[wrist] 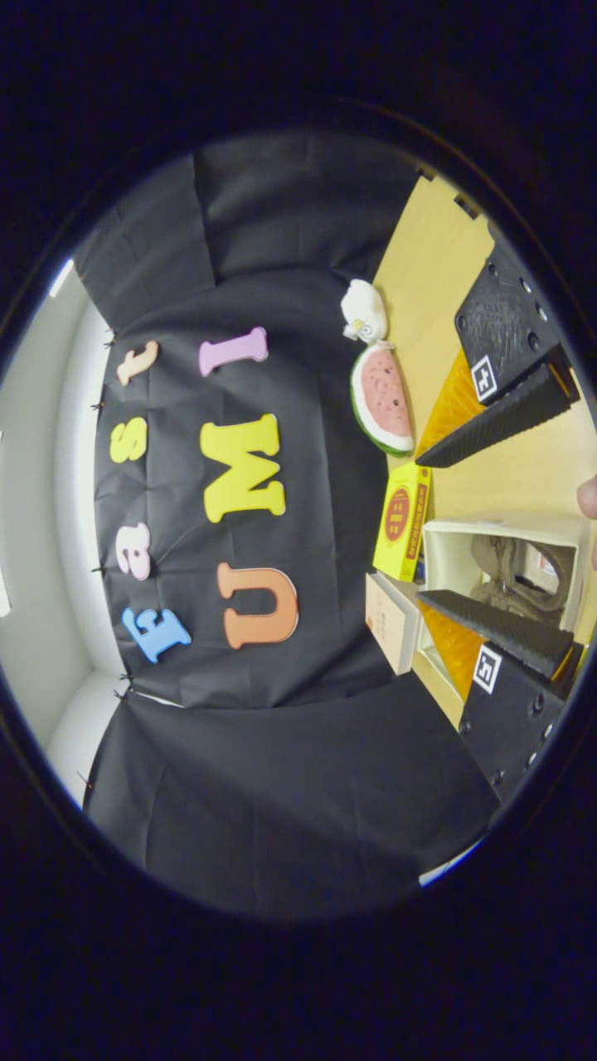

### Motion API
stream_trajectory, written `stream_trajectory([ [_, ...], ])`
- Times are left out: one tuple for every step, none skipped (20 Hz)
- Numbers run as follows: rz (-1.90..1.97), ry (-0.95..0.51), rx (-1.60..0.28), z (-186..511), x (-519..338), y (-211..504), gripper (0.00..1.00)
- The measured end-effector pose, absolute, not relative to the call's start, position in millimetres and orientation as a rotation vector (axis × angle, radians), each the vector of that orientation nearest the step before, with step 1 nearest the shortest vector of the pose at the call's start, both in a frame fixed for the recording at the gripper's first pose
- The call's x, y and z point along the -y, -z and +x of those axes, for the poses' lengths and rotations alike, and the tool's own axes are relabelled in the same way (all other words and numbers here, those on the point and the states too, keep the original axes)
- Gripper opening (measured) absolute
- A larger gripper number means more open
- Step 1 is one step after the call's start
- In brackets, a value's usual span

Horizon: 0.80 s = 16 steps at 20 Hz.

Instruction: Open the storage box then place both shoes into the box .Put the left shoe in first, then the right shoe, with the right side of both shoes facing outward in a uniform manner.

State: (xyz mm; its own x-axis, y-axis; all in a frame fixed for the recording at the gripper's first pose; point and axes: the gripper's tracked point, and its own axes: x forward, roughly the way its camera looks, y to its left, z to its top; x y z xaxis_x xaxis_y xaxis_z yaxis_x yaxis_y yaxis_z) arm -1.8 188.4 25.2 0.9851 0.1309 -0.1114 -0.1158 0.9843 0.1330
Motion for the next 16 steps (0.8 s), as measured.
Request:
stream_trajectory([
  [0.113, -0.134, -0.104, -11.9, -186.3, -31.2, 0.94],
  [0.102, -0.137, -0.084, -21.1, -182.7, -38.1, 0.95],
  [0.090, -0.131, -0.050, -31.8, -175.8, -46.7, 0.95],
  [0.082, -0.111, -0.012, -42.0, -166.8, -55.7, 0.96],
  [0.084, -0.090, 0.025, -52.0, -158.4, -63.2, 0.97],
  [0.082, -0.086, 0.043, -62.5, -155.2, -66.0, 0.97],
  [0.075, -0.082, 0.055, -73.1, -151.4, -67.8, 0.96],
  [0.071, -0.078, 0.068, -80.7, -146.8, -72.8, 0.96],
  [0.072, -0.080, 0.077, -88.3, -144.9, -78.7, 0.96],
  [0.076, -0.087, 0.078, -95.2, -144.3, -82.5, 0.96],
  [0.082, -0.098, 0.071, -101.2, -145.4, -86.7, 0.96],
  [0.090, -0.106, 0.066, -106.0, -145.4, -90.2, 0.96],
  [0.090, -0.123, 0.062, -110.5, -147.5, -90.4, 0.95],
  [0.086, -0.127, 0.052, -113.1, -146.9, -89.7, 0.95],
  [0.095, -0.125, 0.036, -117.8, -146.0, -83.5, 0.95],
  [0.105, -0.135, 0.025, -122.9, -150.8, -78.4, 0.95],
])
